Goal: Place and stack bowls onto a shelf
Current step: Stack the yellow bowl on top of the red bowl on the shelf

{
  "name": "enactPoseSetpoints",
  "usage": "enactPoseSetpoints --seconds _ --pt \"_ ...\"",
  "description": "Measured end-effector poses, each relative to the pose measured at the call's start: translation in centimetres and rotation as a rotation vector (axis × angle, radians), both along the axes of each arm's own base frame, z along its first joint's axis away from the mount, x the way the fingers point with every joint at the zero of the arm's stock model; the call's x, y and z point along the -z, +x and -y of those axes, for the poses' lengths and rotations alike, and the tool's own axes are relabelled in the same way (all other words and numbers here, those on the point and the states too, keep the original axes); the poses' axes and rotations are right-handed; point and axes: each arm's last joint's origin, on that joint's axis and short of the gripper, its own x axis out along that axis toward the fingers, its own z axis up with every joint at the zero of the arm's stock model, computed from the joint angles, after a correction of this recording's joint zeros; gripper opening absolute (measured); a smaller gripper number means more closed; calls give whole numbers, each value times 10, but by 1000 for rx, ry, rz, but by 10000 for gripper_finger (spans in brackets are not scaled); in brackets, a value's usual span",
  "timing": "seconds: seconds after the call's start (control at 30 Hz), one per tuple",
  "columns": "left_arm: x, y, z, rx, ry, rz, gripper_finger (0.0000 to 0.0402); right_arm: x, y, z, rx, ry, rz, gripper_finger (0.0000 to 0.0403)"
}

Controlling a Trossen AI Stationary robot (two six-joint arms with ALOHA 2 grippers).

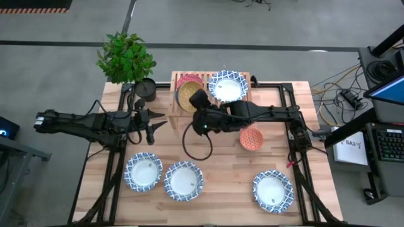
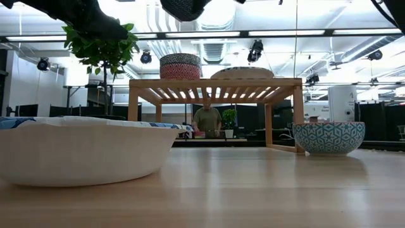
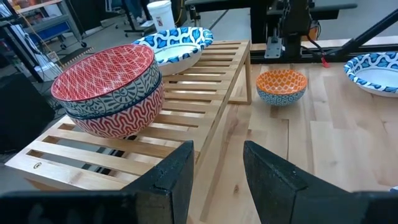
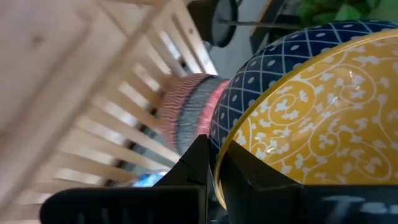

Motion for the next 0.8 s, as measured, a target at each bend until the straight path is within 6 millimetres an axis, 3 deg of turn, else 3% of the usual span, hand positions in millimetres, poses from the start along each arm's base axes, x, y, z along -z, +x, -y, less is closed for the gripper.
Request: enactPoseSetpoints --seconds 0.23,0.4,0.63,0.8 --pt "0 0 0 1 3 -2 123 -3 4 44 53 -28 5 12" --pt "0 0 0 1 4 -2 123 -2 3 72 42 79 21 12" --pt "0 0 0 1 4 -3 123 0 1 99 -31 242 48 12" --pt "0 0 0 3 11 -7 123 3 -1 116 5 252 38 12"
